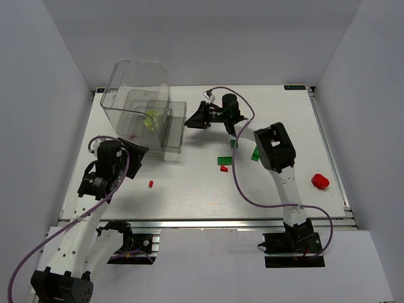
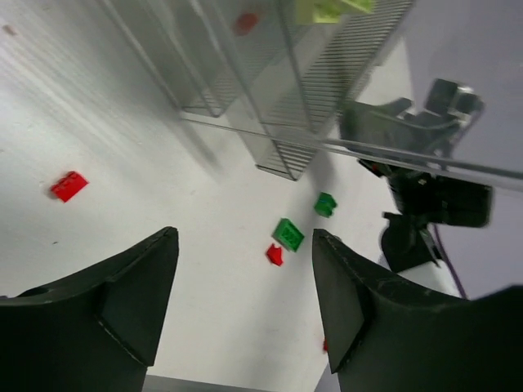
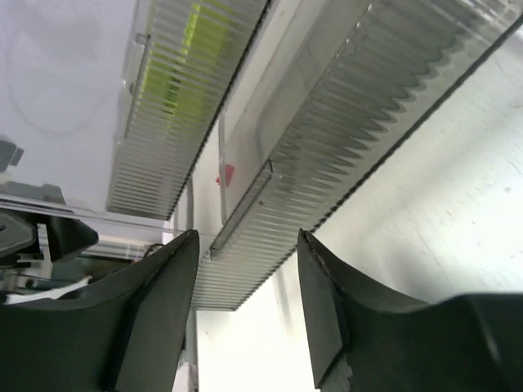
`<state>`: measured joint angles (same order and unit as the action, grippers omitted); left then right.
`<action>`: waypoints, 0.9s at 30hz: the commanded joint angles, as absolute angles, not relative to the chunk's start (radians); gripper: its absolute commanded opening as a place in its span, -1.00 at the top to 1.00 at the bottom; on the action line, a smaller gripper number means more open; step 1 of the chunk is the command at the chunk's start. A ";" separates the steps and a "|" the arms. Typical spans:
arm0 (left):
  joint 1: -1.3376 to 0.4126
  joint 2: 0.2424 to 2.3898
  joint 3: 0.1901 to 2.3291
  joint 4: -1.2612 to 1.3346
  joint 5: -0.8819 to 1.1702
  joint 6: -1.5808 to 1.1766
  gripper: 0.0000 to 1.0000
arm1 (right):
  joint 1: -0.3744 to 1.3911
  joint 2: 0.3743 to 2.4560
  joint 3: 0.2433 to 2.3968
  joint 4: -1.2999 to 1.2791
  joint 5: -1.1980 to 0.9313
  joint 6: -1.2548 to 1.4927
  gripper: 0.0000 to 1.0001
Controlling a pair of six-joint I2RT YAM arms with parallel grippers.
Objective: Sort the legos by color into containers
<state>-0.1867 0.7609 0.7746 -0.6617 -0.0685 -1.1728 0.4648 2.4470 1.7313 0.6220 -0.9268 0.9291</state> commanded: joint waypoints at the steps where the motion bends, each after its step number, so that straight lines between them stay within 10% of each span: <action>1: -0.183 0.802 0.798 -0.716 -0.121 -1.203 -0.50 | 0.449 2.355 1.720 0.563 -0.962 0.836 -0.15; 12: -0.183 1.021 0.911 -0.986 -0.307 -1.201 0.34 | 0.348 2.111 1.718 -0.170 -0.789 0.085 0.04; 19: -0.173 1.129 0.858 -0.968 -0.391 -1.011 -0.19 | 0.287 1.895 1.592 -0.337 -0.776 -0.233 -0.58; 27: -0.114 1.216 0.827 -0.870 -0.382 -0.818 -0.45 | 0.225 1.770 1.445 -0.318 -0.902 -0.278 -0.61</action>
